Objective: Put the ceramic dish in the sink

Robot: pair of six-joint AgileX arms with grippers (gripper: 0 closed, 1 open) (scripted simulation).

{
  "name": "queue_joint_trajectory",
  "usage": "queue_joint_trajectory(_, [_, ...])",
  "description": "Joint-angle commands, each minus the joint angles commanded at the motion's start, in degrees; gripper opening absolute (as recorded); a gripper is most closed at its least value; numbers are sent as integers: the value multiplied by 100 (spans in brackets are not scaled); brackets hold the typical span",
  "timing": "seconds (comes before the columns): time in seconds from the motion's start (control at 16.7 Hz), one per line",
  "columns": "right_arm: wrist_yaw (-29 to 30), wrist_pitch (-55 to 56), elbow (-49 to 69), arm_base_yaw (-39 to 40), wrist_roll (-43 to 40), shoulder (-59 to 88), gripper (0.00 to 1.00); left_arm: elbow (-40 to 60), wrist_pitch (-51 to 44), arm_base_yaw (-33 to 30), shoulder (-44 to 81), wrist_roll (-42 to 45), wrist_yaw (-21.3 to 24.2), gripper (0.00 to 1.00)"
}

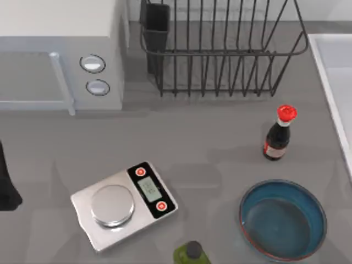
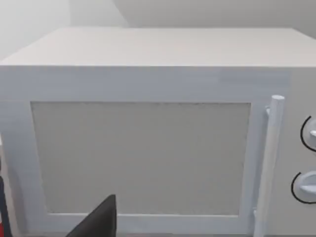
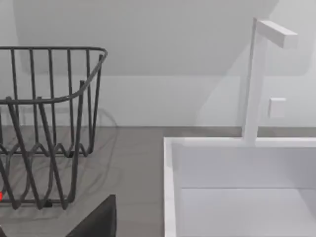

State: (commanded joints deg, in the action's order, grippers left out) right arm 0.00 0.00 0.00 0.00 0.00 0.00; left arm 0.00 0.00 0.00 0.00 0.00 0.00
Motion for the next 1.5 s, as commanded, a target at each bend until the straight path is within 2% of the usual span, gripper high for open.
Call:
queue_joint_trajectory(0.24, [0,-190,186,77,78,195,100,0,0,0,0,0,0,100])
queue_joint_trajectory(0.42, [0,-874,837,332,339,929,100,0,0,0,0,0,0,100])
queue_joint_trajectory(1.14, [1,-5464,5031,1980,2019,6784,100,0,0,0,0,0,0,100])
queue_joint_trajectory(1.5, [2,-6767,6234,2451,2499,8392,100,0,0,0,0,0,0,100])
